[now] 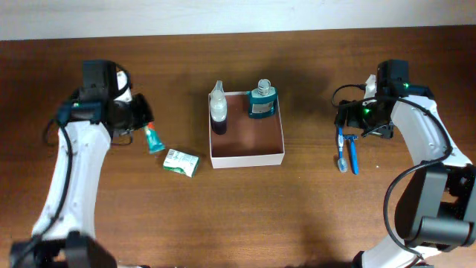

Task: Pack container
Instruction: 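Lift the toothpaste tube and carry it right over the box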

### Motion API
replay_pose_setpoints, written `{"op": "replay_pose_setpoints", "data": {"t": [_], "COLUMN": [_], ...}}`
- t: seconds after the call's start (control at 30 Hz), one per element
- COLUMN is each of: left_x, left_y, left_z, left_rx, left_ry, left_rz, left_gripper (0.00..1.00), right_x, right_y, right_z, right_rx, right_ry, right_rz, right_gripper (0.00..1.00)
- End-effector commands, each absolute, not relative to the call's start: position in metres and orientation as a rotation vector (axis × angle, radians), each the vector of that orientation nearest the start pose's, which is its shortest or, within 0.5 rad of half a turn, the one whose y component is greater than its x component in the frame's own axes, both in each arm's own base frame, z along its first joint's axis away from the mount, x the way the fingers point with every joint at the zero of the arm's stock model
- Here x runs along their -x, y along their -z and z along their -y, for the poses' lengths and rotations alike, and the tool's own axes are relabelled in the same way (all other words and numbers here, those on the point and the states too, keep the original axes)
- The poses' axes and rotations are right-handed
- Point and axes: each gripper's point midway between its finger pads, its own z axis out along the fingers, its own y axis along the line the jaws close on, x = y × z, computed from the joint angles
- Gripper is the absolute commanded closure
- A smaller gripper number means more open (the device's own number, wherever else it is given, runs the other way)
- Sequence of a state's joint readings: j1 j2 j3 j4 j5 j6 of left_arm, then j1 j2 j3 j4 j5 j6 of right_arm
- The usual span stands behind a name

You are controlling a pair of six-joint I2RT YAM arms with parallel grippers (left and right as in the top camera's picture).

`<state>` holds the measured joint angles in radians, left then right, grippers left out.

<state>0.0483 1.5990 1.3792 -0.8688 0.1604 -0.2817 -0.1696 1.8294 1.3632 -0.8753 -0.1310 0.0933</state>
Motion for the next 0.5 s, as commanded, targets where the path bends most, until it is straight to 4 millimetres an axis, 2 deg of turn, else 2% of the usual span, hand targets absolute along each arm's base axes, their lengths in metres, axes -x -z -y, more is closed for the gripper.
{"op": "replay_pose_setpoints", "data": {"t": [0.0, 0.17, 0.47], "left_x": [-0.390, -0.387, -0.378], "left_y": [-0.210, -0.220, -0.241], "left_z": [0.060, 0.094, 0.189], "left_rx": [0.000, -0.120, -0.419], "left_ry": [0.449, 0.485, 0.595], "left_rz": [-2.532, -2.492, -2.353], "left_gripper": [1.00, 1.00, 1.00], "right_x": [-0.391, -0.391, -0.391], "right_y": [-0.086, -0.086, -0.086], "right_z": [0.046, 0.046, 0.046], "right_rx": [-0.342, -0.342, -0.342], "right_ry": [-0.164, -0.164, -0.164], "right_rz": [-2.849, -2.849, -2.849], "right_gripper": [0.01, 0.01, 0.01]}}
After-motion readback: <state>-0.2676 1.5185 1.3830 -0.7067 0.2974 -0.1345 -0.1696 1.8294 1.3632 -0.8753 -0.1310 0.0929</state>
